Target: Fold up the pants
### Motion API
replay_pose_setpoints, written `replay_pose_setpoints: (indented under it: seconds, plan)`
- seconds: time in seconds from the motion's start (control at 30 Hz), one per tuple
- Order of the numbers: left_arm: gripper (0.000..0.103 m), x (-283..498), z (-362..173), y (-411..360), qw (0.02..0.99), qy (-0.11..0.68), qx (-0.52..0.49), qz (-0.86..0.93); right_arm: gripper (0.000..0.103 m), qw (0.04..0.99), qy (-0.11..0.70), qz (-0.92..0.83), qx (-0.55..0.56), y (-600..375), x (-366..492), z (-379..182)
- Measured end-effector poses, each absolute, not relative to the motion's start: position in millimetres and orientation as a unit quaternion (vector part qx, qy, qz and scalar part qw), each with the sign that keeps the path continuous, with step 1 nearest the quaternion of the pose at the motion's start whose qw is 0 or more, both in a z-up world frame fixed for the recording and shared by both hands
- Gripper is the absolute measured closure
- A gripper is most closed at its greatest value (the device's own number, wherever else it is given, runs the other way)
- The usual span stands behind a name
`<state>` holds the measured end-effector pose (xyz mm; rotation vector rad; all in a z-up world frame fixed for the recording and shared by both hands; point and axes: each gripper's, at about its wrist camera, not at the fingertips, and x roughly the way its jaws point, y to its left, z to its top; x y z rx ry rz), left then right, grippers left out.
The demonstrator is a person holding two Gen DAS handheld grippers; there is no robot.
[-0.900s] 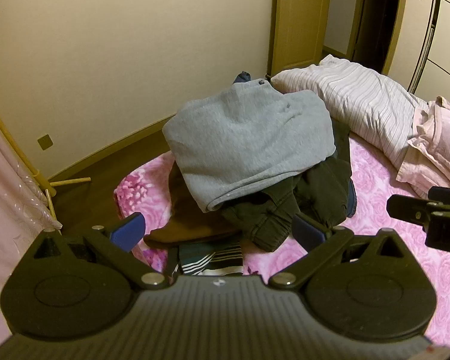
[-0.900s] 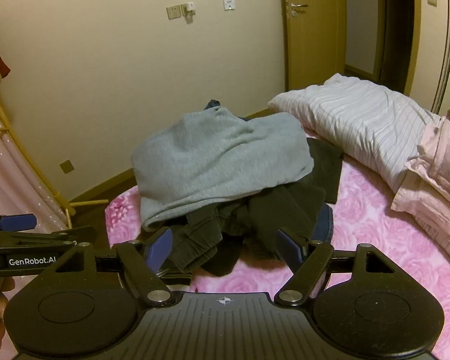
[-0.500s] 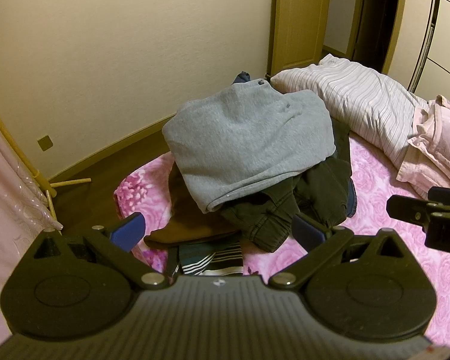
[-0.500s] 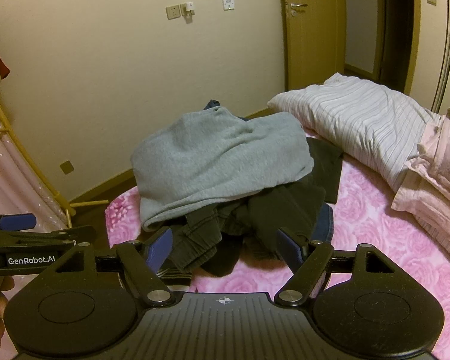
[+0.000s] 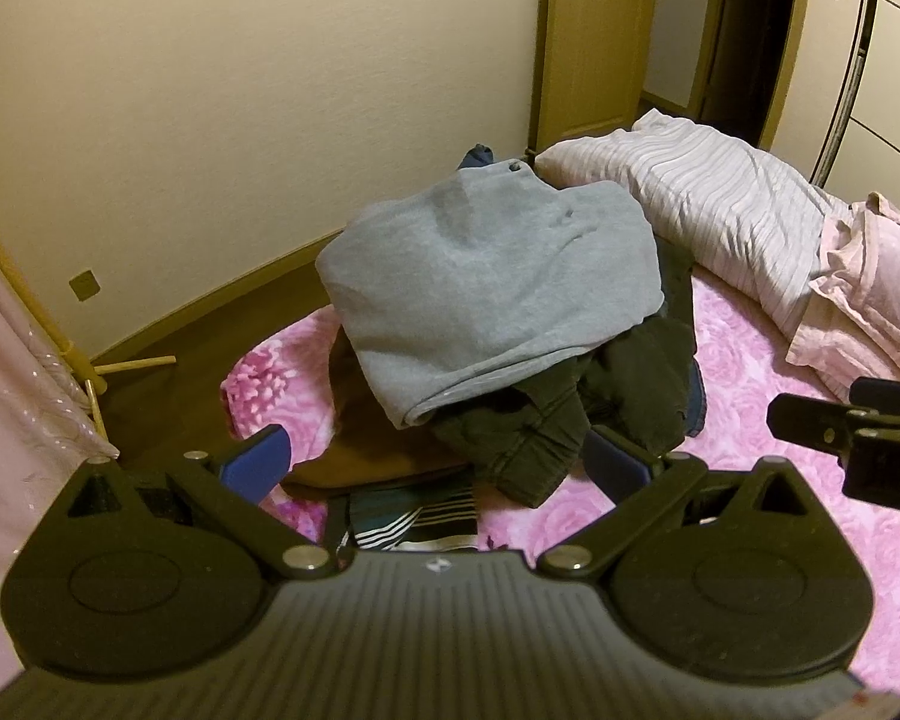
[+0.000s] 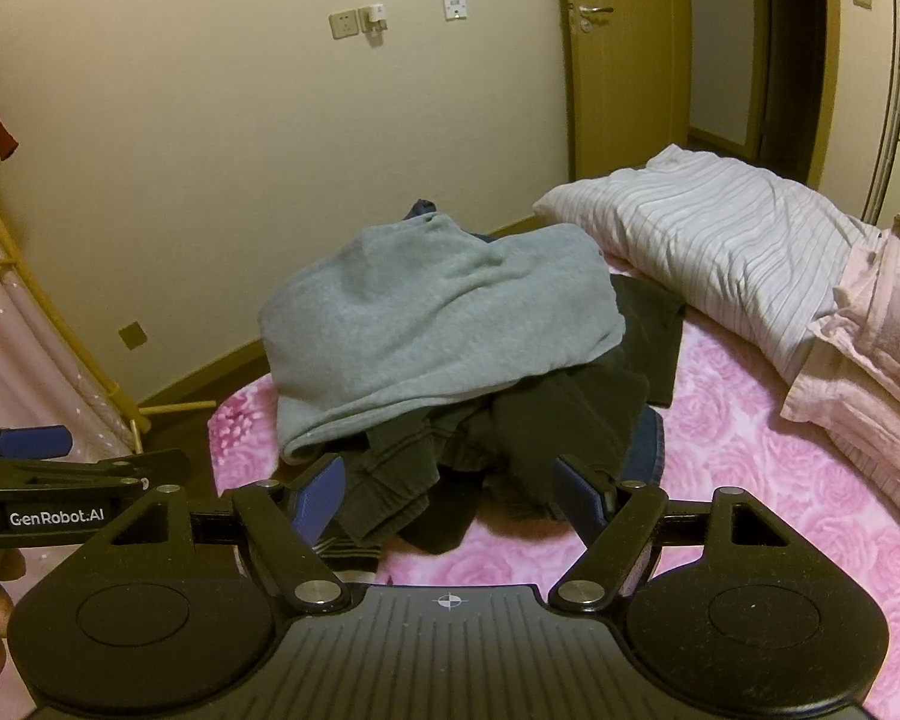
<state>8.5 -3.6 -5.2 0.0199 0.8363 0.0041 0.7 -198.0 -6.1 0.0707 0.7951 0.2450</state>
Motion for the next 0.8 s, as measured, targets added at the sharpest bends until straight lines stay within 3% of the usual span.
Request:
replay_pose_setpoints:
  seconds: [0.37,0.8]
  plan:
    - [0.001,8.8,-9.5,-10.4,0.912,0.409,0.005,0.016,0.03,0.91,0.392,0.132,0.032,-217.1,7.0,-13.1]
    - [0.001,61.9,-56.1,29.2,0.907,0.4,0.127,-0.027,0.03,0.902,0.363,0.218,-0.084,-176.7,54.9,-47.8]
